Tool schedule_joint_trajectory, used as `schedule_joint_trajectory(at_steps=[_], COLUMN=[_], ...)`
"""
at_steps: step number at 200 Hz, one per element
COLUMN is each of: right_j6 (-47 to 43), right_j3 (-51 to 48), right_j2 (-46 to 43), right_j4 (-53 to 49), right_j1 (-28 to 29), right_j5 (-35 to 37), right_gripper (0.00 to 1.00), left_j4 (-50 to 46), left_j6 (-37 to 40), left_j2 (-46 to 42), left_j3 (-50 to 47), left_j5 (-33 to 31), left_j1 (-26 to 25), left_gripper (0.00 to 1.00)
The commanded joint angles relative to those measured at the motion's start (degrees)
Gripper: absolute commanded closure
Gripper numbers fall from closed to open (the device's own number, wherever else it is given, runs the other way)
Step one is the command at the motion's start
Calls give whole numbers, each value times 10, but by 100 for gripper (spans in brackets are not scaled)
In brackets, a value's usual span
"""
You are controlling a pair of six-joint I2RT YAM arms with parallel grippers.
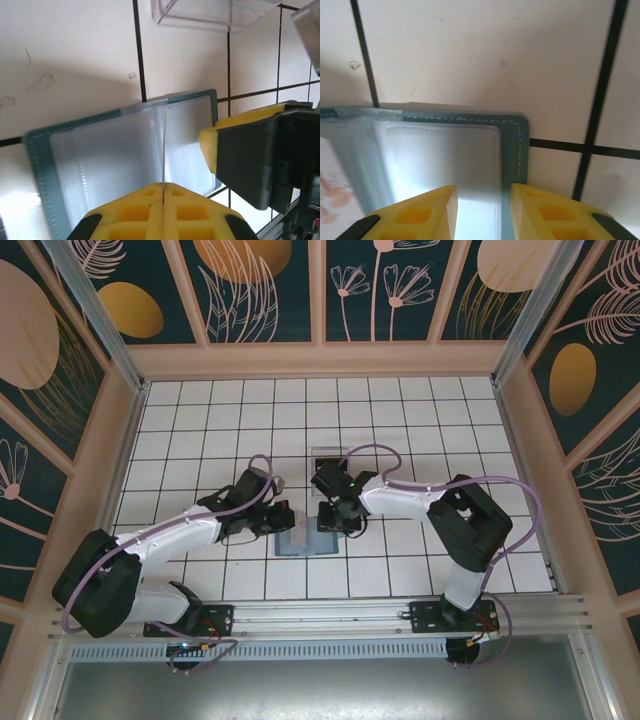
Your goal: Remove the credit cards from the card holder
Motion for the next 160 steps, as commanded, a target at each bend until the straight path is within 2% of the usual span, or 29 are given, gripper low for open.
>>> schedule_joint_trajectory(at_steps=[1,43,67,110,160], right_j6=[-2,-14,-29,-61,-87], right_j3=[7,5,-4,-20,-23], right_j2=[-35,-80,-113,-170,-210], right_j4=[-44,-58,-69,-89,-110], right_j1=[-6,-33,-59,-120,-161], right_j5=[35,54,61,69,74], right_gripper=[65,65,65,65,65], left_j4=[-83,-138,-142,-163,-199], left_j6=[68,152,231,371,583], left_j2=[-9,17,33,73,127], left_j3=[44,118,163,253,343], left_j5=[-32,-61,-58,-126,-97], left_j1=[0,0,0,0,0], left_gripper=[96,98,99,100,100])
